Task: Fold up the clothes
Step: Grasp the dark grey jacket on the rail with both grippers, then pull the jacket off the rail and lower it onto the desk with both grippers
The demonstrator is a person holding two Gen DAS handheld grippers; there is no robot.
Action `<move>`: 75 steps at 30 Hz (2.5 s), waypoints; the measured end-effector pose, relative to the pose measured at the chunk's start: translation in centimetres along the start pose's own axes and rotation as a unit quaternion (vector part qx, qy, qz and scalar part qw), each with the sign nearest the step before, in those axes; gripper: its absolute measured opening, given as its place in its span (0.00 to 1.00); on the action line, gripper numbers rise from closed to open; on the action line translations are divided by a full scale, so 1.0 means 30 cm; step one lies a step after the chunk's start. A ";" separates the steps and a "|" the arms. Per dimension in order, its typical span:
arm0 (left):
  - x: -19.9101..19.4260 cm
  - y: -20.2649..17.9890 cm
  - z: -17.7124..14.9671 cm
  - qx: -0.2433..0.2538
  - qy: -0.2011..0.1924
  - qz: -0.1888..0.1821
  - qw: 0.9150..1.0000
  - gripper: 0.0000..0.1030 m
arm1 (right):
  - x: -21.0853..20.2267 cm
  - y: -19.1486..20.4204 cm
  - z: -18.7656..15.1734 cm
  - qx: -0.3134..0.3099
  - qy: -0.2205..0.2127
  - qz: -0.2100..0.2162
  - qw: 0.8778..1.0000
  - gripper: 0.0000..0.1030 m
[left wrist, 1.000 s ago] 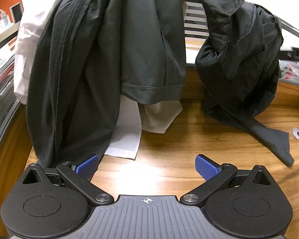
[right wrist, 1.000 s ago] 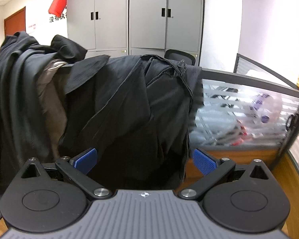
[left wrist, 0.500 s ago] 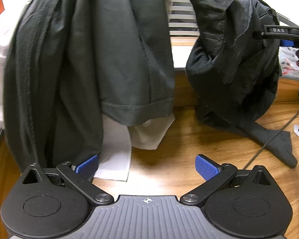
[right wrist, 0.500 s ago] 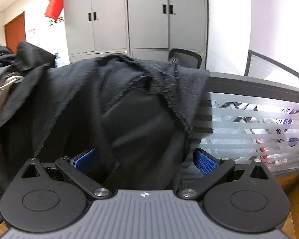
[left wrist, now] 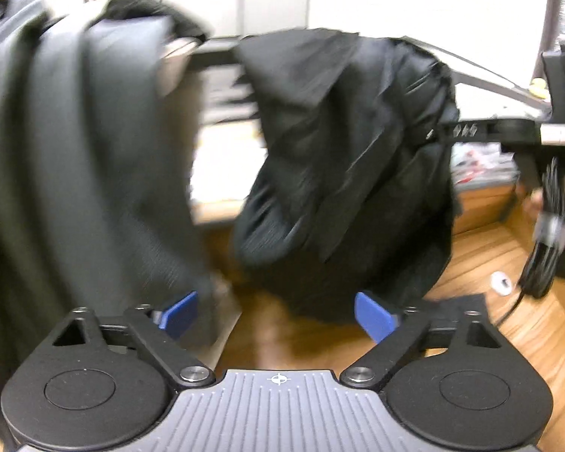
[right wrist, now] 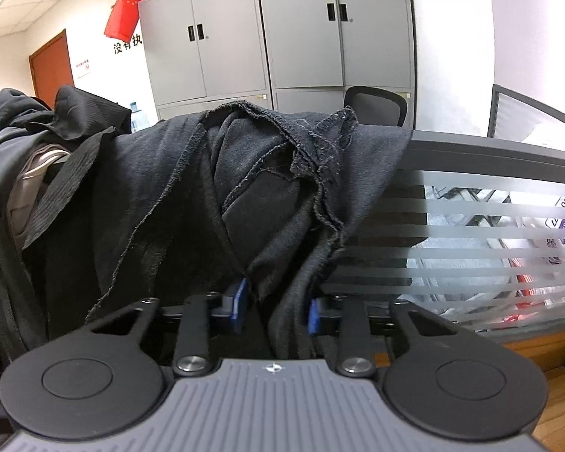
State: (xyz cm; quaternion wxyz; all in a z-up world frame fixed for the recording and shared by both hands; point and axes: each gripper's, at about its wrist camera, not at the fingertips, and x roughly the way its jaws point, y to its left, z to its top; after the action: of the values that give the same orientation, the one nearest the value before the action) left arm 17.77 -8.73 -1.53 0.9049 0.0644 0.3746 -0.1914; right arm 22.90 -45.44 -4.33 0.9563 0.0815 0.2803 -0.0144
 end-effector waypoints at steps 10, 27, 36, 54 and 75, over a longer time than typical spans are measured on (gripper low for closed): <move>0.233 -0.062 0.175 0.062 -0.021 0.040 0.997 0.54 | -0.036 -0.006 -0.015 0.011 0.006 0.008 1.000 0.25; 0.166 -0.047 -0.010 0.069 0.018 -0.077 0.994 0.12 | -0.307 0.196 -0.222 0.005 0.032 0.059 0.998 0.13; -0.027 -0.046 -0.354 0.051 0.102 -0.095 0.989 0.12 | -0.505 0.356 -0.555 0.029 0.136 0.091 0.986 0.13; -0.119 0.121 -0.653 0.013 0.152 -0.045 0.987 0.33 | -0.661 0.555 -0.926 -0.035 0.232 0.048 0.971 0.70; -0.220 0.265 -0.688 -0.010 0.107 -0.027 0.994 0.32 | -0.584 0.940 -0.994 -0.129 0.210 0.215 0.945 0.55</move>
State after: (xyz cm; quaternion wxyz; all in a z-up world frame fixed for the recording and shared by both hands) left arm 3.14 5.90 -11.79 0.8545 0.0650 0.4733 -0.2039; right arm -5.70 -13.05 -15.47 0.8584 0.0172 0.4505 0.2448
